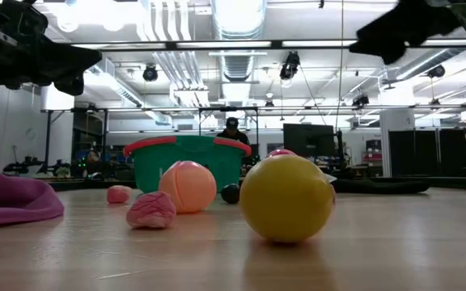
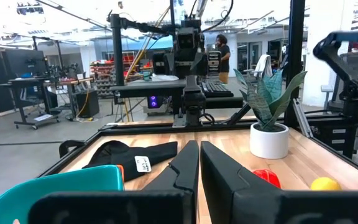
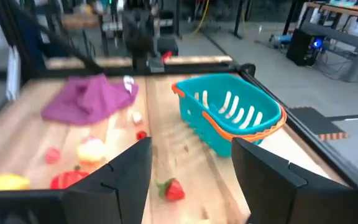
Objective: Pick and placing Produce into tupperware
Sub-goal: Put the yellow lemon into the basket
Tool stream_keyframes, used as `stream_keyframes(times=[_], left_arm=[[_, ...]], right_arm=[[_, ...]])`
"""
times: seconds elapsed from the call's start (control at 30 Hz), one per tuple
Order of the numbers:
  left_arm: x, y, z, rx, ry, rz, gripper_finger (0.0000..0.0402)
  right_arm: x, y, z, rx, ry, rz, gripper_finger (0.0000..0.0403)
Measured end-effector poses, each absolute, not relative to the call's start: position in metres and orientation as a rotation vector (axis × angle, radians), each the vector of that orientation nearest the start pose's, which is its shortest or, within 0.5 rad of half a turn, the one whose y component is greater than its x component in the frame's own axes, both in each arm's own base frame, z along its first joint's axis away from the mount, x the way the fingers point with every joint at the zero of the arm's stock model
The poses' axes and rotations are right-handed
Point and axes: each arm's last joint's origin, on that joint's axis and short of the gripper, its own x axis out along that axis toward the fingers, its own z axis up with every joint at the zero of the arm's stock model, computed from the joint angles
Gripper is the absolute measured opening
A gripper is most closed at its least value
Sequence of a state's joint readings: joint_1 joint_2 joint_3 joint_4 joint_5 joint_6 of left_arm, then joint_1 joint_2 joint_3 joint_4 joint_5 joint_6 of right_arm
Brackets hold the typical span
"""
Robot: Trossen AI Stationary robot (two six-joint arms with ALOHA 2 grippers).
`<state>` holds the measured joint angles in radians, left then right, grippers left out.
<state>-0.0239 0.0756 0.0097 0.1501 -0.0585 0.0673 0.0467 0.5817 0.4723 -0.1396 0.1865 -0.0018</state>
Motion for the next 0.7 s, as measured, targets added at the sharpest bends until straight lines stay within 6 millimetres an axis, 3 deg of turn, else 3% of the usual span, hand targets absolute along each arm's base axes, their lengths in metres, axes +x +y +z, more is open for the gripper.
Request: stream_keyframes(times=[0.17, 0.37, 0.53, 0.7], left_arm=[[0.101, -0.001, 0.175, 0.063, -0.083, 0.037, 0.0002], [0.102, -0.001, 0.175, 0.06, -0.083, 0.037, 0.0002], [0.102, -0.001, 0.175, 0.059, -0.082, 0.037, 0.0002], [0.102, -0.001, 0.175, 0.059, -0.082, 0.036, 0.0002]], right_arm=[[0.177, 0.0, 0.279, -0.15, 0.335, -0.134, 0.0212], [0.212, -0.023, 0.293, -0.133, 0.525, -0.224, 0.0218], [0.238, -0.043, 0.287, -0.078, 0.665, -0.166, 0.0244], [0.27, -0.051, 0.272, -0.076, 0.75, -0.086, 0.0278]])
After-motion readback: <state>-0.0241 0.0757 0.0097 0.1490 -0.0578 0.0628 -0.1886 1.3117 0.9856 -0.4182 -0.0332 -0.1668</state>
